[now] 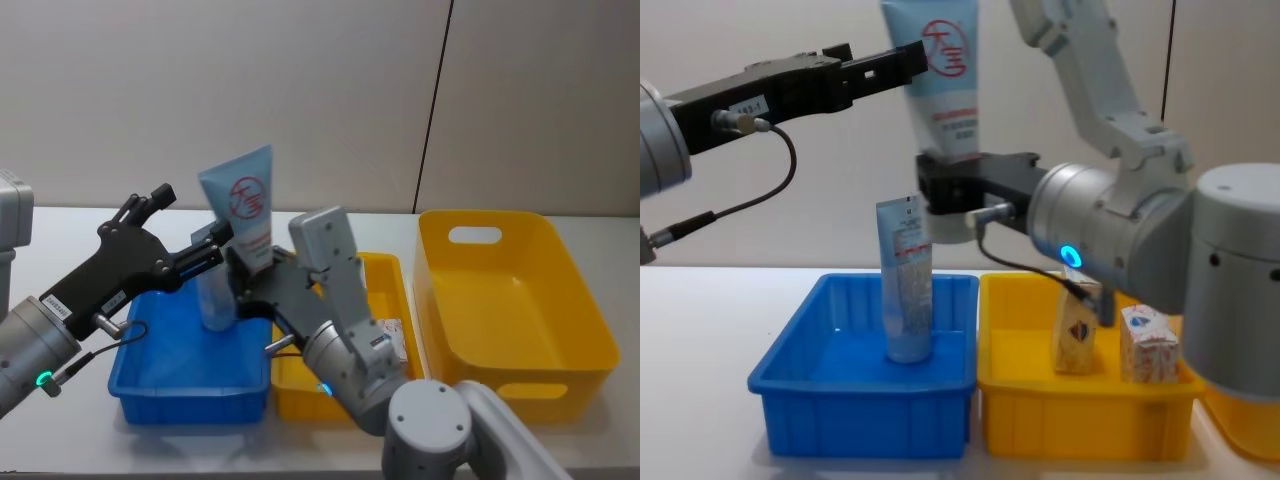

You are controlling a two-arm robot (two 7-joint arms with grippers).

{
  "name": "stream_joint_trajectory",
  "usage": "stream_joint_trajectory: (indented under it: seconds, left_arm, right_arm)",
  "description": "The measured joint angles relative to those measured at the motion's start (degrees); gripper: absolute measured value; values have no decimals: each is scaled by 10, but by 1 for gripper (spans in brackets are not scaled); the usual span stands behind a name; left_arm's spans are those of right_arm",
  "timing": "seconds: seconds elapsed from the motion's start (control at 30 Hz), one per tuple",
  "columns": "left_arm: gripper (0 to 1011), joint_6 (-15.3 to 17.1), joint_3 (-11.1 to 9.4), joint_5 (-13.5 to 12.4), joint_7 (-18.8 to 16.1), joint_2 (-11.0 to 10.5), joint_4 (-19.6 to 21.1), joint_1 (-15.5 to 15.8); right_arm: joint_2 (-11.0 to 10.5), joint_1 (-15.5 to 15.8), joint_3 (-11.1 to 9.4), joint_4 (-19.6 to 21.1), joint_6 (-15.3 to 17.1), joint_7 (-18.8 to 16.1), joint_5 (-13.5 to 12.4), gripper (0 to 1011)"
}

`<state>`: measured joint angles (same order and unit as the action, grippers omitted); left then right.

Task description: Bimanual collaborative sorting of washing and personal care products

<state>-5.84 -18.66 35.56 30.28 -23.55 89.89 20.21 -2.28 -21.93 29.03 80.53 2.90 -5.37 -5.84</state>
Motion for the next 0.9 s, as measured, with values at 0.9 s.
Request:
stream_joint_trajectory:
  seconds: [0.9]
  left_arm:
    - [1001,-10,27,-49,-85,-3,18,-32]
  right_arm:
    - [-48,36,-123,58,8,59,-5,214]
